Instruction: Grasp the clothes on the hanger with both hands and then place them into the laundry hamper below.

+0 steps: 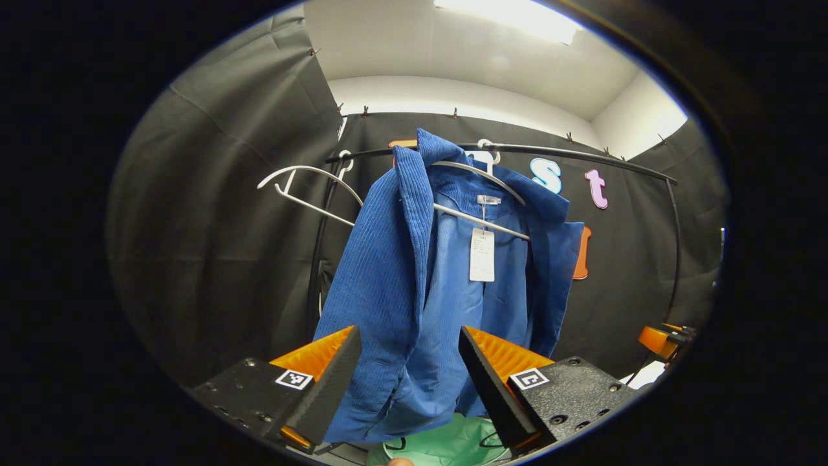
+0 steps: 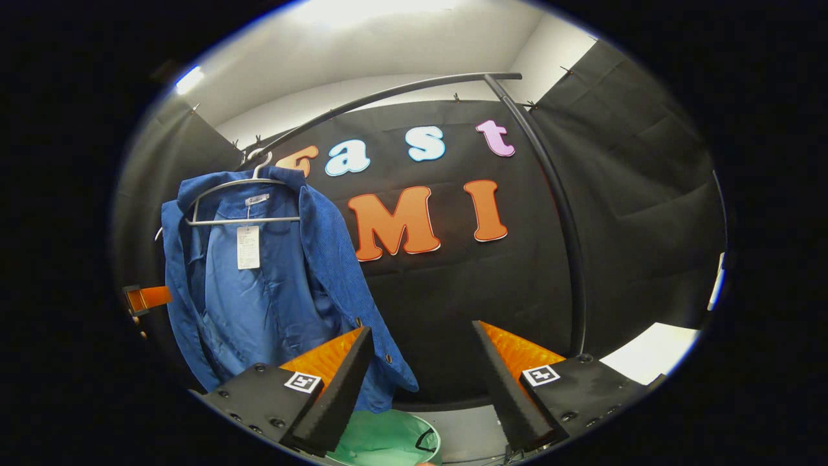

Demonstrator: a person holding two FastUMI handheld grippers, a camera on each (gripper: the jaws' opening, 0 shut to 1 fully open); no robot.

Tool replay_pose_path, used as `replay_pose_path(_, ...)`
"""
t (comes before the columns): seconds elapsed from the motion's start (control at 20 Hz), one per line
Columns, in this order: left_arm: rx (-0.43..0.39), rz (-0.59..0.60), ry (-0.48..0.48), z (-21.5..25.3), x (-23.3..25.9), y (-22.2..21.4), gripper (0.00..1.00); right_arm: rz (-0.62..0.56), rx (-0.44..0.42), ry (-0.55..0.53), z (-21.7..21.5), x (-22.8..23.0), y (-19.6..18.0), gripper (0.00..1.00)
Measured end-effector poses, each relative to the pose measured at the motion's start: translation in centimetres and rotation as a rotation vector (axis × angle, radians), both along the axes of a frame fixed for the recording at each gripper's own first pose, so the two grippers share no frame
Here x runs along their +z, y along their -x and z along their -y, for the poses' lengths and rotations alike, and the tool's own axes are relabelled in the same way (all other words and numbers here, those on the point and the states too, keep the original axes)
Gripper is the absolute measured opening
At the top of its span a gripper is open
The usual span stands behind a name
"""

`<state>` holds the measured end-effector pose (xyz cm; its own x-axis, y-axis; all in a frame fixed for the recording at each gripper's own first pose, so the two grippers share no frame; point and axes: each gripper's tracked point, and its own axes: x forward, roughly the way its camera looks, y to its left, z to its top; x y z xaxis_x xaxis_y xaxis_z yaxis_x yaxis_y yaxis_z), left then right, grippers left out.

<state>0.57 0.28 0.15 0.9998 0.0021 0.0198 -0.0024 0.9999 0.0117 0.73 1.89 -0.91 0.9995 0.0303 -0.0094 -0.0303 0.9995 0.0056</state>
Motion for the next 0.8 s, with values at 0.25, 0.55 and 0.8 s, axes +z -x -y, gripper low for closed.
replay_pose_path(0.25,0.003,0.001,-0.002,-0.2,-0.1,0.0,0.96,-0.011,0.042,0.003,-2.1,-0.4,-0.5,0.89)
replay_pose_path(0.55,0.008,-0.010,0.020,-1.1,-0.5,0.1,0.99,-0.022,0.063,-0.008,-3.4,-0.3,-1.5,0.97)
replay_pose_path(0.8,0.018,0.002,0.011,-1.8,-0.3,-0.4,0.96,-0.045,0.127,-0.084,-6.5,0.0,-2.9,0.97)
